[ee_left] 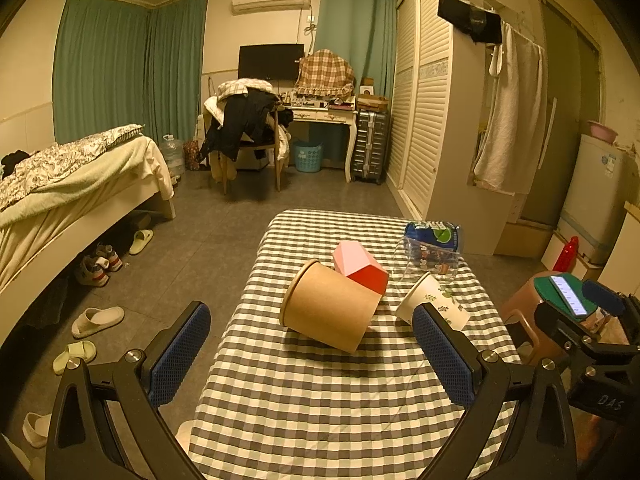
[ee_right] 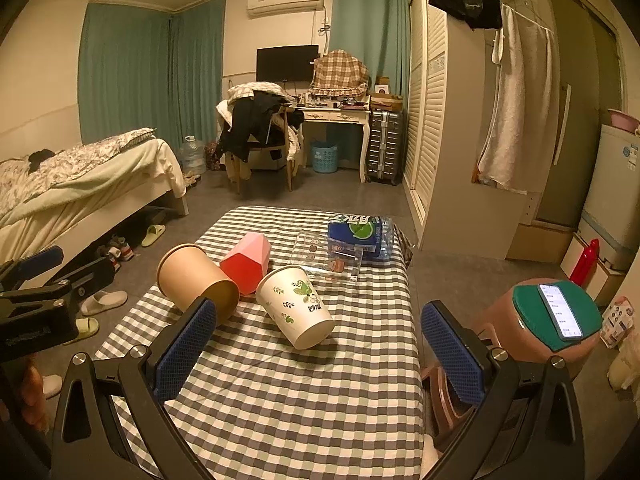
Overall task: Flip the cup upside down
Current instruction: 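Reach the right gripper toward the white printed paper cup, then close the right gripper on the white cup and lift it, then carry the cup toward the left gripper while the left gripper grasps it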
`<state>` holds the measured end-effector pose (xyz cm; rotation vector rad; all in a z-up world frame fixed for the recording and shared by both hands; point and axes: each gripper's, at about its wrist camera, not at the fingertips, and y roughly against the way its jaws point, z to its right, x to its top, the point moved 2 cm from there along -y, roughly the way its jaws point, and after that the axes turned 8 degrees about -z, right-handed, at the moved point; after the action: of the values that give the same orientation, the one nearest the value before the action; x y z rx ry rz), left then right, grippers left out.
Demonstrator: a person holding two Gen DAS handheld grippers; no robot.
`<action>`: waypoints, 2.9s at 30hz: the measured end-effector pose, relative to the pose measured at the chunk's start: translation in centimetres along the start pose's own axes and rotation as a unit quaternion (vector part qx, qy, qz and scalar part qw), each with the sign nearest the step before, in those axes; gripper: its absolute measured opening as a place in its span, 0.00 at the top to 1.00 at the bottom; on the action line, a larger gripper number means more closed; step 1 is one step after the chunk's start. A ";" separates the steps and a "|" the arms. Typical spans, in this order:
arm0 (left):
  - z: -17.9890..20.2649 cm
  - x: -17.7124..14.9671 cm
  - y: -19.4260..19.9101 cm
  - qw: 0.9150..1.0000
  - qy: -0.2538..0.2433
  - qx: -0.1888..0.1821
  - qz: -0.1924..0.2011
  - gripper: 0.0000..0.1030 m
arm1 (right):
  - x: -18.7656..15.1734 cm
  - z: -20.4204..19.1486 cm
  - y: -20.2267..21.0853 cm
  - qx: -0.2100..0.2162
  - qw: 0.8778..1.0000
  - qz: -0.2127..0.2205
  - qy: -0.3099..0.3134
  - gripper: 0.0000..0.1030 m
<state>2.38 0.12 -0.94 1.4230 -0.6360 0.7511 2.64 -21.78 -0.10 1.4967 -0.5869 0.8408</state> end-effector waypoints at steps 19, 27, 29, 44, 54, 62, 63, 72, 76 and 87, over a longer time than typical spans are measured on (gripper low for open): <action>-0.3 -0.5 -9.3 0.997 0.005 0.035 -0.074 0.00 | 0.1 0.2 -14.7 0.061 0.988 -0.128 0.059 0.00; -2.0 -0.7 -11.1 0.995 0.015 0.037 -0.089 0.00 | 0.3 -1.0 -20.6 0.069 0.977 -0.184 0.080 0.23; -2.4 -0.8 -11.2 0.995 0.017 0.035 -0.090 0.00 | 0.1 -1.1 -20.9 0.069 0.976 -0.191 0.084 0.40; -3.9 -1.9 -5.0 0.999 0.026 -0.005 -0.039 0.00 | -3.2 -2.9 -8.6 0.009 0.985 -0.173 -0.001 0.40; -6.2 -3.3 -3.0 0.999 0.031 0.016 -0.029 0.00 | -6.9 -6.5 -7.4 0.032 0.977 -0.206 -0.050 0.40; -6.9 -3.9 -3.5 0.998 0.037 0.033 -0.040 0.00 | -7.8 -7.2 -9.4 0.020 0.974 -0.221 -0.048 0.40; -6.7 -4.0 -3.4 0.998 0.036 0.034 -0.039 0.00 | -7.8 -7.3 -9.4 0.019 0.975 -0.217 -0.046 0.40; -5.7 -3.9 -1.9 0.997 0.030 0.058 -0.033 0.00 | -6.3 -6.9 -6.7 0.015 0.985 -0.173 -0.027 0.13; -4.5 -3.9 -0.5 0.997 0.027 0.068 -0.024 0.00 | -5.1 -5.4 -3.8 0.014 0.991 -0.130 -0.026 0.12; 2.8 -8.1 2.1 0.998 0.057 0.019 -0.022 0.00 | -4.8 4.4 2.5 -0.038 0.996 -0.020 -0.083 0.10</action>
<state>-4.22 -3.36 -5.73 1.4135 -0.5018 0.8073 -1.53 -27.01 -2.26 1.5120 -0.7019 0.6611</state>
